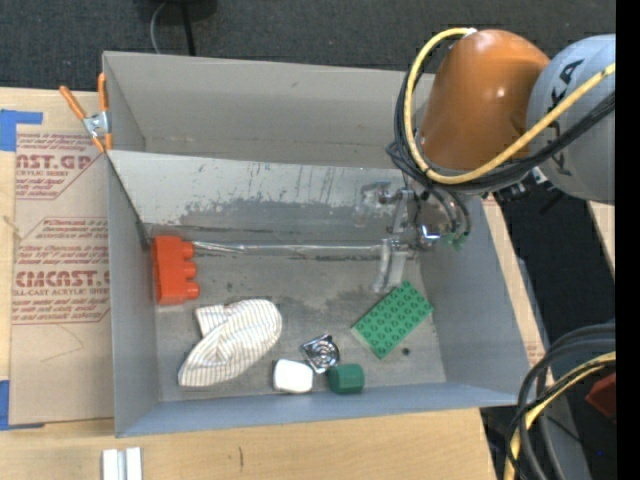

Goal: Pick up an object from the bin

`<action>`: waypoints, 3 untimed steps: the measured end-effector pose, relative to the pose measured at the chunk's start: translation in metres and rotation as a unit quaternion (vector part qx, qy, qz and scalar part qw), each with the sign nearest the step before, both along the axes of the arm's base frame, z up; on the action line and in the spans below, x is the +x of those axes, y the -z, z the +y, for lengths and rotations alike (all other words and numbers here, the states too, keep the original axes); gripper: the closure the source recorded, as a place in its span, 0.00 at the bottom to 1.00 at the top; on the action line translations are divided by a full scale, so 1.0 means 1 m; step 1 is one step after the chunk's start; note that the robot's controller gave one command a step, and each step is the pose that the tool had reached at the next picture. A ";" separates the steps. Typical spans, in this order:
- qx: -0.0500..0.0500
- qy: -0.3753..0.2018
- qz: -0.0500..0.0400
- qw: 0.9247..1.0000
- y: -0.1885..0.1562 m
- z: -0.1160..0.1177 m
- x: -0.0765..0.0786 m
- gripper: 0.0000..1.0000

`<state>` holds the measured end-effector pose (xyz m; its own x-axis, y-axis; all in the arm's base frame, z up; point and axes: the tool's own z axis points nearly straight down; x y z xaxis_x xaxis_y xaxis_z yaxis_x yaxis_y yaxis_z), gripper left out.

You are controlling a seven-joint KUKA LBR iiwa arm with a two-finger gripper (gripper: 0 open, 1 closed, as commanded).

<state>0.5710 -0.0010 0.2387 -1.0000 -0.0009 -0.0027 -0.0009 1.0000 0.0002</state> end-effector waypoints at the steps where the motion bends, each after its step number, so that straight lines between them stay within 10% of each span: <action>1: 0.000 0.000 0.000 1.000 0.000 0.000 0.000 0.00; 3: 0.000 0.054 -0.002 0.999 0.088 -0.028 -0.008 0.00</action>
Offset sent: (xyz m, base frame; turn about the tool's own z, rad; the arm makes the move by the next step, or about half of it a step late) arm -0.0111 -0.0480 -0.0866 0.0754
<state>0.5628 -0.0288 0.1509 -0.9943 0.1068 -0.0060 0.1068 0.9943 0.0004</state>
